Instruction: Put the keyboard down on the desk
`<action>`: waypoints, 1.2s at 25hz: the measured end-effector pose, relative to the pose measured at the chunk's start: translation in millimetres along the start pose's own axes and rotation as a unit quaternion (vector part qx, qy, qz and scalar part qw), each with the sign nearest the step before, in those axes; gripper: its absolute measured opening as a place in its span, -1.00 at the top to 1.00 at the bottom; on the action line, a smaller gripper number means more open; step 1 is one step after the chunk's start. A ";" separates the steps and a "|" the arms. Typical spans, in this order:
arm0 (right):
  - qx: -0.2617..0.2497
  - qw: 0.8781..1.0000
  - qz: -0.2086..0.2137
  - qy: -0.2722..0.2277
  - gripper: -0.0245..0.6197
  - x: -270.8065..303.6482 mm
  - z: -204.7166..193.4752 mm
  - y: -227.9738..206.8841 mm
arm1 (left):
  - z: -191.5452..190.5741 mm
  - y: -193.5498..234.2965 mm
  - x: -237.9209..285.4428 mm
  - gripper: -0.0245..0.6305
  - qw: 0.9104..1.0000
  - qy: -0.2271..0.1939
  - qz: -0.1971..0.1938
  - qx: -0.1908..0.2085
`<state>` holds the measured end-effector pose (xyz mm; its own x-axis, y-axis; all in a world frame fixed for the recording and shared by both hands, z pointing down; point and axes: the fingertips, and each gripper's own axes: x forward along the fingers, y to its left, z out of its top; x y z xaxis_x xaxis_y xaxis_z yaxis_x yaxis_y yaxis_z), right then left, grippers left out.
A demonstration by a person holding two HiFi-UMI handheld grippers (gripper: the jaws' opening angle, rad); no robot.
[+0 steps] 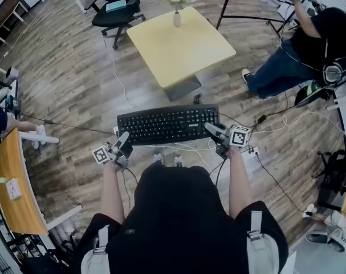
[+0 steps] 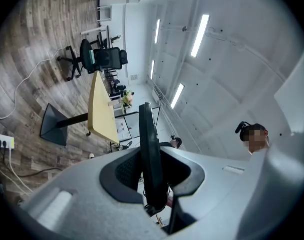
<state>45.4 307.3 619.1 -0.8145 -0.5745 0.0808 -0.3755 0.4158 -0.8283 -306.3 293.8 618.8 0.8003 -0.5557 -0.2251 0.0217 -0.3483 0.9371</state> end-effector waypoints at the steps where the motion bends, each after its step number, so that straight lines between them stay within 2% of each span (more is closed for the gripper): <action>1: -0.001 1.000 -0.002 -0.003 0.45 6.0 1.9 1.6 | 6.8 0.1 -0.6 0.65 1.000 0.001 -0.002 0.000; 5: -0.013 1.000 -0.019 -0.007 0.45 21.4 4.7 4.5 | 26.8 0.9 -3.8 0.65 1.000 0.015 -0.005 0.002; 9: -0.003 1.000 -0.016 -0.025 0.44 37.5 1.8 15.9 | 46.2 2.2 -5.7 0.65 0.999 0.032 -0.009 0.007; 20: 0.003 0.997 -0.038 -0.061 0.44 64.8 -25.7 29.7 | 82.3 10.7 -23.3 0.65 0.995 0.095 -0.019 0.012; 30: -0.002 0.996 -0.051 -0.066 0.44 82.3 -33.0 44.5 | 99.1 15.3 -38.1 0.65 0.995 0.097 -0.030 0.001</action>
<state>-53.0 301.8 607.2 -0.7062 -0.7022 0.0905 -0.4555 0.3527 -0.8174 -395.9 234.9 615.4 0.8978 -0.3782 -0.2254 0.0725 -0.3781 0.9229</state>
